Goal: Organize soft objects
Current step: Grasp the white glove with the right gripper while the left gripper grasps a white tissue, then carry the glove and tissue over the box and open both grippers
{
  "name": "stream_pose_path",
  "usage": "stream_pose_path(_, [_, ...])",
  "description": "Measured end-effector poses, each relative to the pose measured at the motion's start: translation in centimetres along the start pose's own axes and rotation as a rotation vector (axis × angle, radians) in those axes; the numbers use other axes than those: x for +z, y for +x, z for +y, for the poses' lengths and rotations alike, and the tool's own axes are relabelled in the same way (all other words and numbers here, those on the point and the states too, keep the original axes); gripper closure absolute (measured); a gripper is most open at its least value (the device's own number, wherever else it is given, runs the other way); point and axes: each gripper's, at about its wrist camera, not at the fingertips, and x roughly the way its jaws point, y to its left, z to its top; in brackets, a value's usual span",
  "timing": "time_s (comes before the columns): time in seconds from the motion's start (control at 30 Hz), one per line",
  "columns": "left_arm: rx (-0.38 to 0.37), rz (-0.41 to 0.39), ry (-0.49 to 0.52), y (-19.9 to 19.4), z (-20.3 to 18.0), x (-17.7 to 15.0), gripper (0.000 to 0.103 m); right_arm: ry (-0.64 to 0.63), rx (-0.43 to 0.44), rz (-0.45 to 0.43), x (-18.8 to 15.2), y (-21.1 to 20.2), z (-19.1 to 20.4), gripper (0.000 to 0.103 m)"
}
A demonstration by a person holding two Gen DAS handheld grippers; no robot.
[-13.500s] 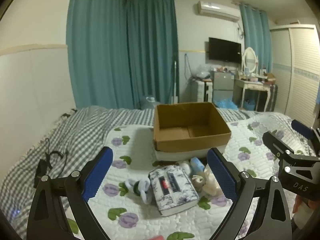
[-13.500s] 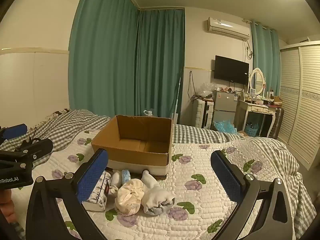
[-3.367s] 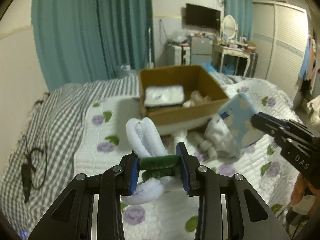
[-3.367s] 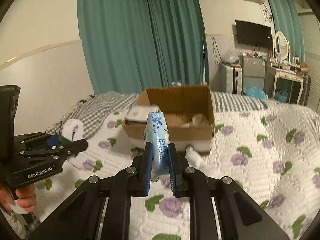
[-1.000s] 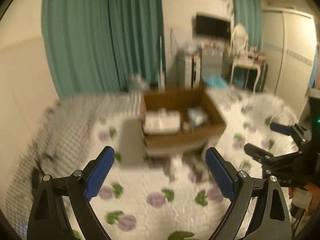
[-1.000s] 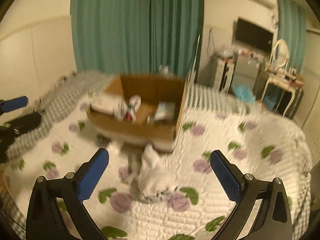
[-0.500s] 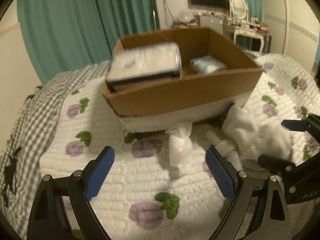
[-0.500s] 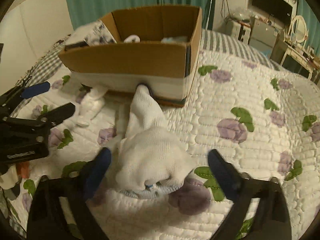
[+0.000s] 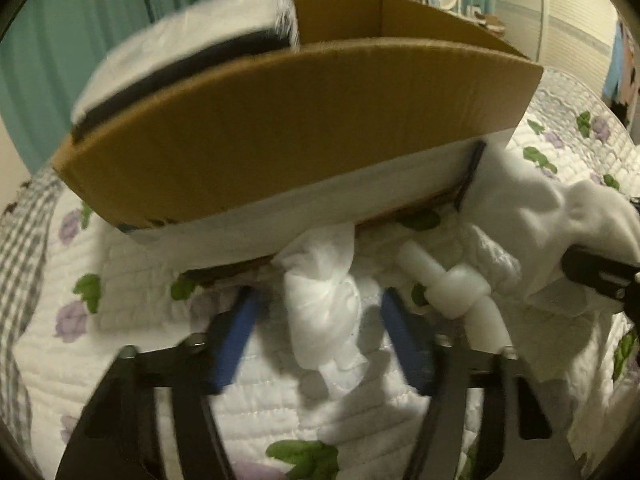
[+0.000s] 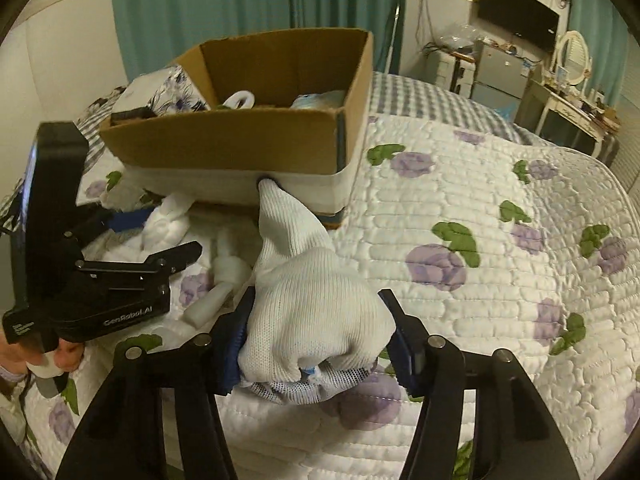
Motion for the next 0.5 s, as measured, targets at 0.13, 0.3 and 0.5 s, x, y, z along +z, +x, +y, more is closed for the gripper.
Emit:
stream_pose_path(0.13, [-0.034,-0.014,-0.015,-0.4,0.3,-0.4,0.07,-0.001,-0.018,-0.001,0.0,0.0,0.4,0.045])
stream_pose_path(0.3, [-0.058,-0.05,-0.027,-2.6,0.9,-1.4,0.074,0.026,-0.005,-0.032,-0.7,-1.2,0.5,0.047])
stream_pose_path(0.5, [-0.07,-0.089,-0.028,-5.9,1.5,-2.2,0.076,0.082,0.014,-0.095,-1.8,-4.0,0.7,0.048])
